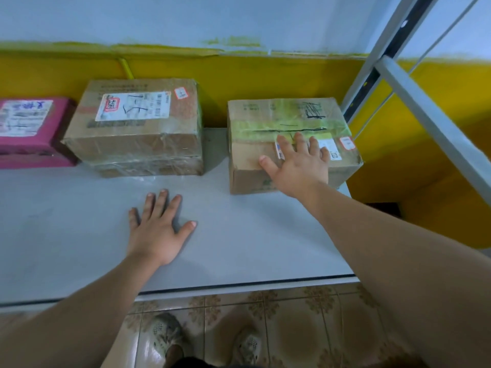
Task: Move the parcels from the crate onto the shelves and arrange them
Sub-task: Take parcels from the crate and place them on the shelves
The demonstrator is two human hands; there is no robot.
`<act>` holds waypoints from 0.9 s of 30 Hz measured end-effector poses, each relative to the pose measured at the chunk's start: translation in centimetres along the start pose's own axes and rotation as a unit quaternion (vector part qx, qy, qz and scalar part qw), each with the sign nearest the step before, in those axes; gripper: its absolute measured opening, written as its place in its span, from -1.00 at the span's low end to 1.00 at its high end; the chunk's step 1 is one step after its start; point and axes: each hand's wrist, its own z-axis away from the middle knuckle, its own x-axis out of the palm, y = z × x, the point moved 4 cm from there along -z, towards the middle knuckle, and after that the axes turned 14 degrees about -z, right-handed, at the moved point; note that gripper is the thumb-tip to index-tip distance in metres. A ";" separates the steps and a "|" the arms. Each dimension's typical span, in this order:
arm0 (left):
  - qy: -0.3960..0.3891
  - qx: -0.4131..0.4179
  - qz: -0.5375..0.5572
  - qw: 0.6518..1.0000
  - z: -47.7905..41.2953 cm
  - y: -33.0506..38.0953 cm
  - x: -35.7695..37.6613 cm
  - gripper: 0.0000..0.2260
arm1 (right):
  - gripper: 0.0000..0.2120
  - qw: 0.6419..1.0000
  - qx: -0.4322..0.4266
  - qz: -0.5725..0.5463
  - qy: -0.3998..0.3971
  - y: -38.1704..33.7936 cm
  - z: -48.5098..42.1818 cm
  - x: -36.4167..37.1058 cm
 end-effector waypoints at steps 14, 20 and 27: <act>-0.005 -0.004 -0.003 1.000 0.0 0.1 0.0 -0.32 | -0.26 1.000 0.004 0.015 0.008 -1.1 -1.8 -0.2; -0.009 -0.007 0.000 1.000 0.0 0.1 0.0 -0.32 | -0.26 1.000 0.000 0.018 0.017 -1.1 -2.1 0.0; -0.002 -0.006 0.009 1.000 0.0 0.1 0.0 -0.32 | -0.26 1.000 0.006 0.003 0.003 -1.2 -2.0 -0.5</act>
